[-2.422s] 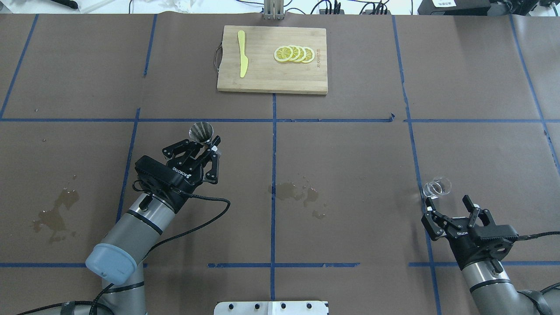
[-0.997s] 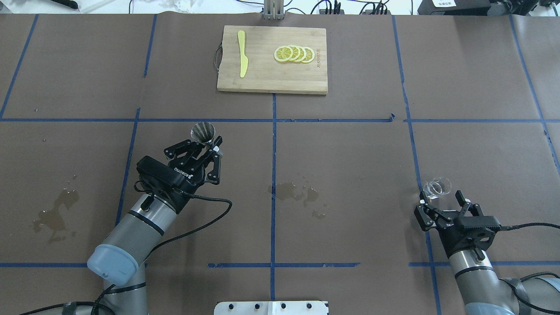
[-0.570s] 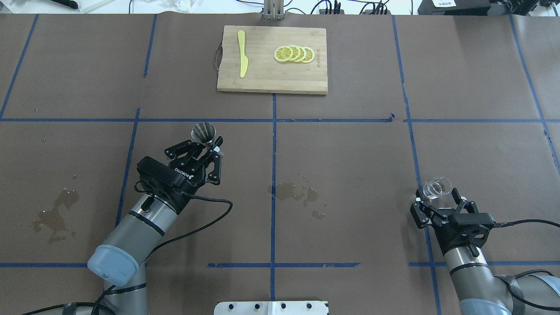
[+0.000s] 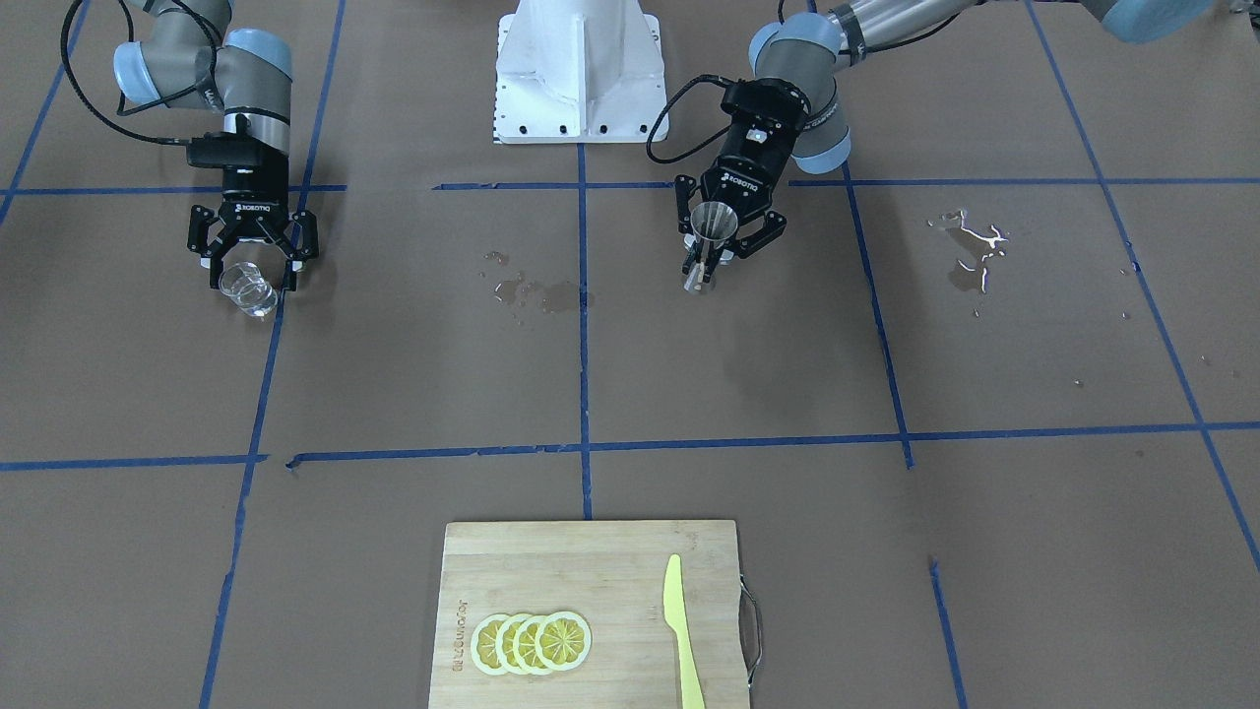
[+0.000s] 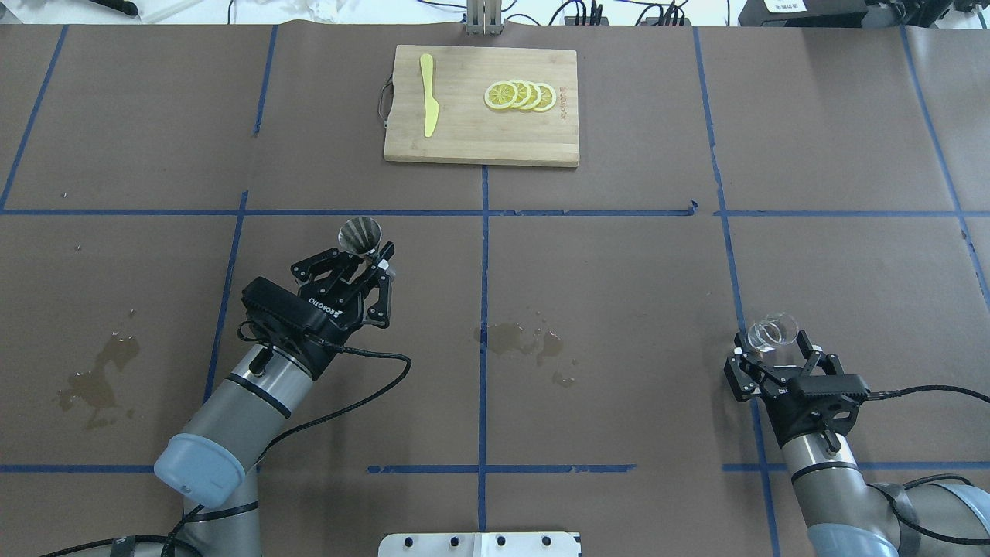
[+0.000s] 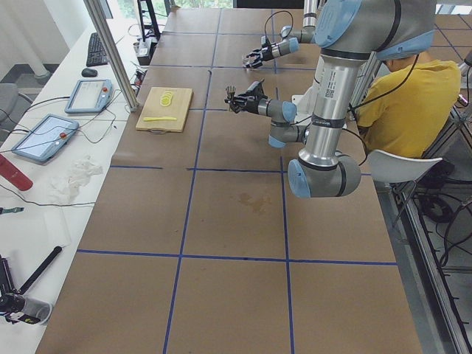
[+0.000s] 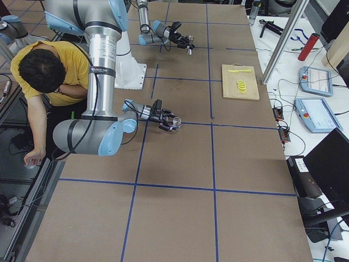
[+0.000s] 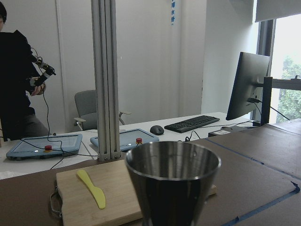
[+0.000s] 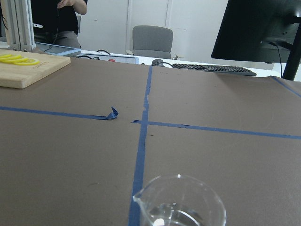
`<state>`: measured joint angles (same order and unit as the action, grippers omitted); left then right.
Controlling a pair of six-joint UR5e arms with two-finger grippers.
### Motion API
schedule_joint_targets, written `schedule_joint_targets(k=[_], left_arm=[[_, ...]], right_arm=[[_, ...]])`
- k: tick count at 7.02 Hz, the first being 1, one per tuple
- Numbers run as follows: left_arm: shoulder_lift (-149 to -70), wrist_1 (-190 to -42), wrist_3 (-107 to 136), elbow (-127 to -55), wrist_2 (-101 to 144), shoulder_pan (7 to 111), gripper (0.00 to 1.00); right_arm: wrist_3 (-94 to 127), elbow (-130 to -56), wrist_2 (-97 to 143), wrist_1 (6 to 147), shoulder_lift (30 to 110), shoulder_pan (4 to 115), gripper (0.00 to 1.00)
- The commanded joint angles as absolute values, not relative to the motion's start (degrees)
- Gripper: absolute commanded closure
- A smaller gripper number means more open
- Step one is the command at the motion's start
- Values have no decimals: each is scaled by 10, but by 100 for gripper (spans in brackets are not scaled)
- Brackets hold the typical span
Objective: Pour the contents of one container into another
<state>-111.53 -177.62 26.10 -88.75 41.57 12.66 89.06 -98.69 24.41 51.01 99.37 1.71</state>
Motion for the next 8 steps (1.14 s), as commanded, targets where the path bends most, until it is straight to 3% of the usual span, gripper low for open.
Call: schedule_joint_targets(k=[1, 3, 5, 6, 8], left_arm=[[-1115, -1776, 261, -889, 416, 127, 100], [-1115, -1776, 261, -889, 416, 126, 100], [-1115, -1776, 261, -888, 416, 126, 100], [-1115, -1776, 261, -889, 416, 126, 100], [-1115, -1776, 261, -889, 416, 126, 100]], right_arm=[[885, -984, 244, 510, 991, 24, 5], [885, -979, 245, 509, 982, 29, 9], [887, -979, 250, 508, 981, 31, 22], [888, -979, 250, 508, 981, 31, 35], [885, -979, 255, 505, 981, 34, 75]])
